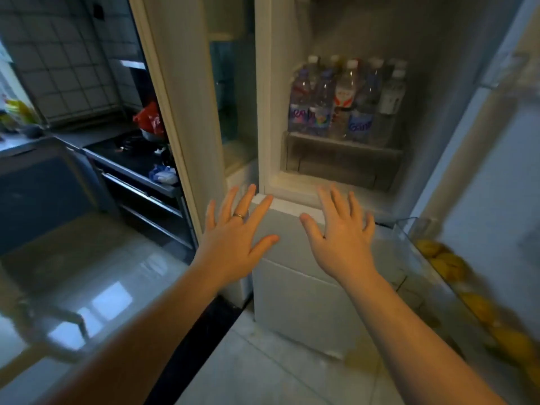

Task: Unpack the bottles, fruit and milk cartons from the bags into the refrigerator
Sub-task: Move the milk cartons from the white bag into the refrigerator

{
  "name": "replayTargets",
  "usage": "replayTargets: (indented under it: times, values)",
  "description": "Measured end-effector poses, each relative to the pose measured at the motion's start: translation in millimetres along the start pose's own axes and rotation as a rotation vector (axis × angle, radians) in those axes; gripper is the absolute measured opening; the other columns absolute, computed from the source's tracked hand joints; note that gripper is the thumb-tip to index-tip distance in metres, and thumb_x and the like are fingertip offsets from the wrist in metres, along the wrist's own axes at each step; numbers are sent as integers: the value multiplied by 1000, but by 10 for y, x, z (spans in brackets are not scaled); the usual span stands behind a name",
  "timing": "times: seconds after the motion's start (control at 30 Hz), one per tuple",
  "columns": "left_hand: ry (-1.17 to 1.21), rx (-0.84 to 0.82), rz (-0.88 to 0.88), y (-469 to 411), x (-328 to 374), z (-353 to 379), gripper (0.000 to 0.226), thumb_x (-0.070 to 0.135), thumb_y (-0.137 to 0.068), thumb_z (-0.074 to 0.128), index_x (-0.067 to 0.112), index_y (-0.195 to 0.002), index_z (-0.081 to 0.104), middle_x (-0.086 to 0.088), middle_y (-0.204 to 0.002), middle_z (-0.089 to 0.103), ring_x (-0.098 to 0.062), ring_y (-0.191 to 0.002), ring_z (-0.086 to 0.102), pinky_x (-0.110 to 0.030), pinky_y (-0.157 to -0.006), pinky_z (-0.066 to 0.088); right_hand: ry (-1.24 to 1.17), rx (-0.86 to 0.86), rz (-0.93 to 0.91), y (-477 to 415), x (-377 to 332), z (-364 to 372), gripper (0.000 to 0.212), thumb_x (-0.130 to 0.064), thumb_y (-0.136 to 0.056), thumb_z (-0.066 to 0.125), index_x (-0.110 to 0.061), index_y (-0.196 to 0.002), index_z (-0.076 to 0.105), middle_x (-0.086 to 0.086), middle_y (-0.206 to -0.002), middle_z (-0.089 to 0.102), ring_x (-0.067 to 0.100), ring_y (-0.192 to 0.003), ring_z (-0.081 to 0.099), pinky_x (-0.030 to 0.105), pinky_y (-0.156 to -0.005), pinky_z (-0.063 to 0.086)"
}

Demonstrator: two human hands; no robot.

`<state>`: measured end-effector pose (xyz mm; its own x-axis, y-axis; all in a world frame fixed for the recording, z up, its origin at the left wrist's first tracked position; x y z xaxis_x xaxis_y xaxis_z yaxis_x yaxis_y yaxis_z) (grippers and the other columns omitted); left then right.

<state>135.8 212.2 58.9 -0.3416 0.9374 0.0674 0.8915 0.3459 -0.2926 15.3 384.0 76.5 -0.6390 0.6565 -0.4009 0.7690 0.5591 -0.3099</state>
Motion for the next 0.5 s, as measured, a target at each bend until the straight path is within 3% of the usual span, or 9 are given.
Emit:
replayTargets:
  times: [0.3,0.5]
  values:
    - [171,-168,-120,1695,440,405,76,74,-91,15,41,-158,-1,5,-167,-10,-24,-153,-16,-52,-119,-10,56,-229,26,1730,183,307,68,-65,-98,25,-37,-157,7,-8,-166,6,25,-153,-4,58,-120,-2]
    - [206,-284,-127,2564,837,639,78,80,-86,-3,45,-156,-5,8,-167,-9,-22,-153,-16,-49,-119,-11,129,-327,55,2652,379,350,70,-67,-98,21,-37,-157,0,-10,-167,-2,25,-152,-11,59,-119,-6]
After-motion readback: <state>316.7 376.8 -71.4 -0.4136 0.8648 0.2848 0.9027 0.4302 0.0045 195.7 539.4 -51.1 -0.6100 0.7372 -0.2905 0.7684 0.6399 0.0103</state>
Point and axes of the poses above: each hand's wrist, its own y-axis away from the middle knuckle, its own z-axis out of the palm, x = y × z, the point moved 1 cm from there along -y, towards the middle knuckle
